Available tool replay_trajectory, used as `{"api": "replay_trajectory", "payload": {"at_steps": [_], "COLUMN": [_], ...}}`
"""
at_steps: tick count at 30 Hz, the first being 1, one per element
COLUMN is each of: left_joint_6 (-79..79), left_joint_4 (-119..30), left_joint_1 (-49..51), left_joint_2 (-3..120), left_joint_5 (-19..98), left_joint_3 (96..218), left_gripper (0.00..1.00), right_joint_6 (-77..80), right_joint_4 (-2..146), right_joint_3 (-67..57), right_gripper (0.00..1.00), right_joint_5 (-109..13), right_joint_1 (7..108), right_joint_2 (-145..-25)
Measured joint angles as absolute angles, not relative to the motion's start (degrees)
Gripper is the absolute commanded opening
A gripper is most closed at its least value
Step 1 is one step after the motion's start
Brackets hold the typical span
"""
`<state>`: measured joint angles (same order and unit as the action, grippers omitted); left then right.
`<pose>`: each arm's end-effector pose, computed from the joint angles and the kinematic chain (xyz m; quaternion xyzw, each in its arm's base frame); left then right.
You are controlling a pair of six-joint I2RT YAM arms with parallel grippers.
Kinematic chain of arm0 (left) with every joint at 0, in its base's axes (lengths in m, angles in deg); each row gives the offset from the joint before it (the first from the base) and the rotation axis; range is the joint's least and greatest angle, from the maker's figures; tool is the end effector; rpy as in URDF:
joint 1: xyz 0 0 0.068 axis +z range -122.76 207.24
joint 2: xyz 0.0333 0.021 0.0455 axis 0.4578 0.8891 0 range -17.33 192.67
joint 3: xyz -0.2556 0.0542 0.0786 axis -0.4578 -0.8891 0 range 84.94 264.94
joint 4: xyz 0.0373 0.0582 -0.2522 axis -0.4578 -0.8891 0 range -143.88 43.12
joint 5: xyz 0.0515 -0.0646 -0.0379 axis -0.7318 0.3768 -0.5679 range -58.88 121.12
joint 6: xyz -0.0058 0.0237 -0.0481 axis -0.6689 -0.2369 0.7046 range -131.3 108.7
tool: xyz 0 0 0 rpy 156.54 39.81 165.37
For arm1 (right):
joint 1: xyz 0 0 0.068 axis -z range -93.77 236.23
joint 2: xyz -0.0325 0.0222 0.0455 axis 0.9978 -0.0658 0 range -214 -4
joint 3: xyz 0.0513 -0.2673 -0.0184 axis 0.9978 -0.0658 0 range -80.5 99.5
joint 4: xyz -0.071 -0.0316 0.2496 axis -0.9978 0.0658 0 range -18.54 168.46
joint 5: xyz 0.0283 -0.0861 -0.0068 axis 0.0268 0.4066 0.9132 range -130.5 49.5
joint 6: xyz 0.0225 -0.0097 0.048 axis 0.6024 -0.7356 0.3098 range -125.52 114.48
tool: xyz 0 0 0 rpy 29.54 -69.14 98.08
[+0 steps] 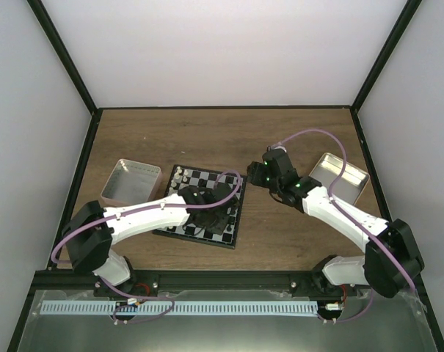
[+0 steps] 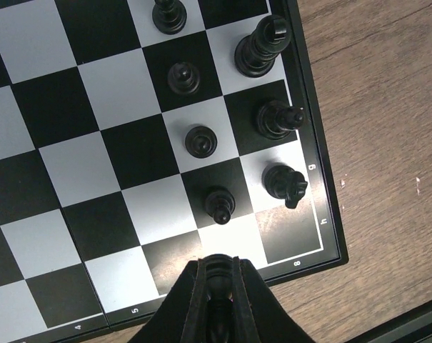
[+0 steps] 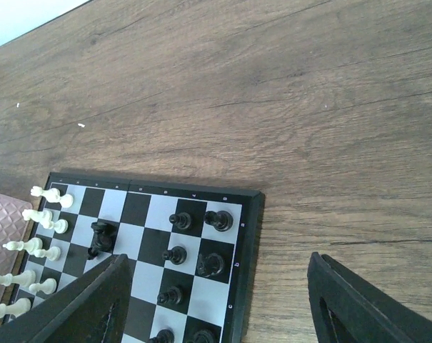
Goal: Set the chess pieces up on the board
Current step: Place the chess piece on the chessboard.
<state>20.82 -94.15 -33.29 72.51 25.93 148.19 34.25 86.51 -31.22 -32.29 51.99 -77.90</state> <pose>0.1483 -0.2558 0.2163 0.2366 0.9604 -0.0705 0.1292 0.2331 0.1525 0.2499 0.0740 0.9003 0.2035 0.3777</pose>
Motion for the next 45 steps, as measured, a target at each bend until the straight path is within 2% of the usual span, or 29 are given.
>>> {"api": "replay_trajectory", "payload": {"at_steps": [35, 40, 45], "left_joint_6": [19.9, 19.9, 18.2], "left_joint_4": [-93.3, -94.2, -95.0], "left_joint_1": [-33.2, -32.1, -28.8], "left_joint_2": [74.2, 75.0, 80.4], "left_joint_5": [25.6, 24.0, 22.5], "left_joint_3": [148.6, 152.8, 162.4], "left_gripper": [0.04, 0.05, 0.05], "right_joint_6": [32.4, 32.5, 32.8], "right_joint_4": [85.1, 84.9, 84.8], "right_joint_3": [-34.8, -35.1, -36.5], "right_gripper": [0.61, 0.60, 0.60], "right_joint_5": [-37.9, -37.9, -36.3], "right_joint_1": [52.0, 52.0, 52.0], "right_joint_2": [-78.1, -78.5, -78.3]}}
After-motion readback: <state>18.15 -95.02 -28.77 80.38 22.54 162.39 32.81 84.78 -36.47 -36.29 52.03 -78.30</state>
